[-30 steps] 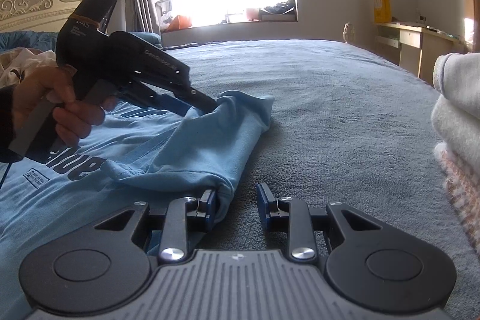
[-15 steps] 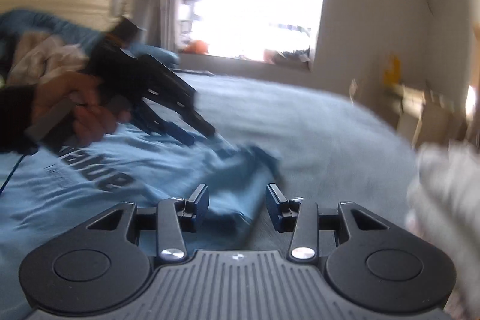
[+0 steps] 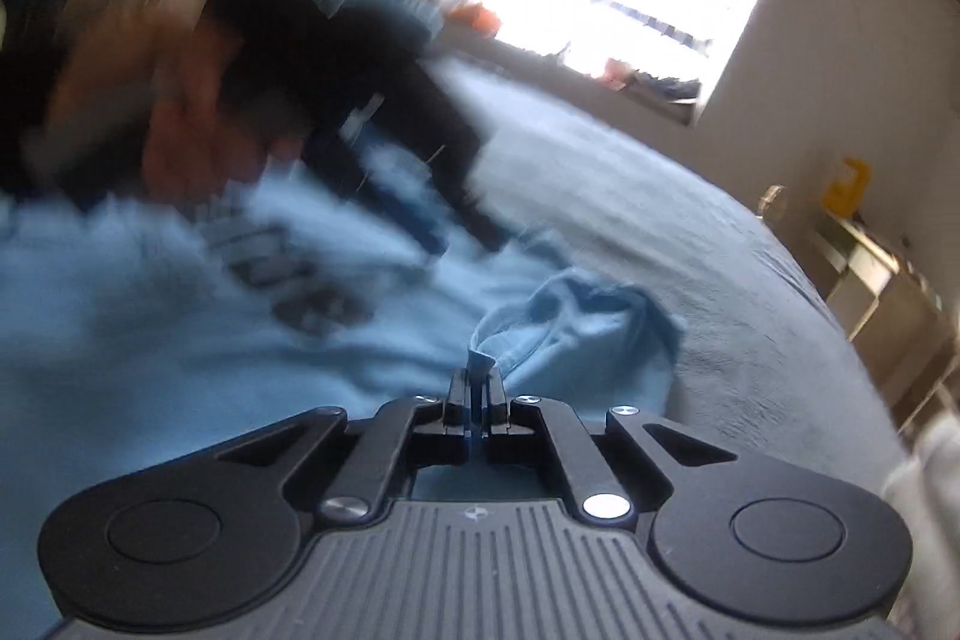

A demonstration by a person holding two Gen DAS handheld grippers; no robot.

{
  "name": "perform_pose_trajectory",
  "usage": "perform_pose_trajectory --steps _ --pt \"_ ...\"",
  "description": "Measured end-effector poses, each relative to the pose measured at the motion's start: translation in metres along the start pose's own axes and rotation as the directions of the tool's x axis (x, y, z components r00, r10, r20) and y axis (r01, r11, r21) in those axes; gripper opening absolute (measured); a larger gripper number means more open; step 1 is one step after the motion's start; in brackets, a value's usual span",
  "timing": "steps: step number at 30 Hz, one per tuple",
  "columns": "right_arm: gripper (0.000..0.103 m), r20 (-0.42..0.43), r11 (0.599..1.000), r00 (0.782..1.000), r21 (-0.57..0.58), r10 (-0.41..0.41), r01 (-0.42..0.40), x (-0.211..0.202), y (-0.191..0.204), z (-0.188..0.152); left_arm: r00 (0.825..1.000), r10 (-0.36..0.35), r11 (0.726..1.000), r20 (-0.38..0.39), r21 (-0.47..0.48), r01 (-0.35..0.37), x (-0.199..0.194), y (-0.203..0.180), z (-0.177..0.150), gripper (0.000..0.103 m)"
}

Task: Fold clothes

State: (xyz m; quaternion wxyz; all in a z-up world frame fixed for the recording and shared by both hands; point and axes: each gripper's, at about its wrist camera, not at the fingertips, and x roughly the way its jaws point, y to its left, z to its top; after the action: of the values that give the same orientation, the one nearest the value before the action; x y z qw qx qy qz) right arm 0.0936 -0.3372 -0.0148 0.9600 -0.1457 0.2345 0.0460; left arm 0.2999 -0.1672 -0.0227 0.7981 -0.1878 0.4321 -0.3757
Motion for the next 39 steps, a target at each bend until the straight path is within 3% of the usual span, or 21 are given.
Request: perform_pose_trajectory --steps 2,4,7,16,20,23,26,28,32,36,39 --pt "0.002 0.043 0.983 0.998 0.178 0.035 -0.042 -0.010 -0.025 -0.006 1.000 0.005 1.000 0.004 0.010 -0.005 0.002 0.000 -0.001 0.041" --pt "0.002 0.086 0.930 0.993 0.351 0.081 -0.106 -0.017 -0.052 -0.014 1.000 0.004 1.000 -0.008 0.014 -0.004 0.007 -0.002 -0.001 0.041" --pt "0.002 0.109 0.858 0.986 0.485 0.129 -0.166 -0.014 -0.076 -0.027 1.000 -0.006 1.000 -0.023 -0.008 0.006 0.017 -0.005 0.000 0.041" --pt "0.002 0.181 0.738 0.967 0.625 0.180 -0.255 -0.012 -0.107 -0.047 0.999 0.054 0.998 -0.003 0.045 -0.054 0.045 -0.020 0.011 0.040" --pt "0.002 0.204 0.722 0.962 0.637 0.181 -0.271 -0.013 -0.112 -0.052 0.999 0.034 0.997 -0.011 0.065 -0.033 0.055 -0.028 0.015 0.040" --pt "0.003 0.212 0.715 0.961 0.643 0.179 -0.274 -0.013 -0.115 -0.054 0.999 0.029 0.997 -0.029 0.078 -0.027 0.063 -0.034 0.012 0.033" --pt "0.003 0.216 0.715 0.961 0.643 0.174 -0.274 -0.016 -0.114 -0.055 0.998 0.045 0.995 -0.040 0.087 -0.042 0.068 -0.036 0.007 0.025" --pt "0.003 0.216 0.717 0.961 0.641 0.173 -0.273 -0.016 -0.113 -0.054 0.998 0.053 0.997 -0.047 0.067 -0.050 0.069 -0.035 0.006 0.011" --pt "0.003 0.202 0.764 0.968 0.598 0.149 -0.243 -0.019 -0.106 -0.050 0.999 0.047 0.999 -0.021 -0.015 -0.047 0.057 -0.032 0.016 0.004" --pt "0.003 0.188 0.887 0.976 0.423 0.112 -0.184 -0.027 -0.078 -0.030 0.997 0.065 0.998 0.037 -0.012 -0.065 0.031 -0.042 0.033 0.003" --pt "0.002 0.167 0.965 0.982 0.231 0.084 -0.121 -0.029 -0.047 -0.012 0.988 0.128 0.986 0.091 0.100 -0.137 0.016 -0.059 0.038 0.003"
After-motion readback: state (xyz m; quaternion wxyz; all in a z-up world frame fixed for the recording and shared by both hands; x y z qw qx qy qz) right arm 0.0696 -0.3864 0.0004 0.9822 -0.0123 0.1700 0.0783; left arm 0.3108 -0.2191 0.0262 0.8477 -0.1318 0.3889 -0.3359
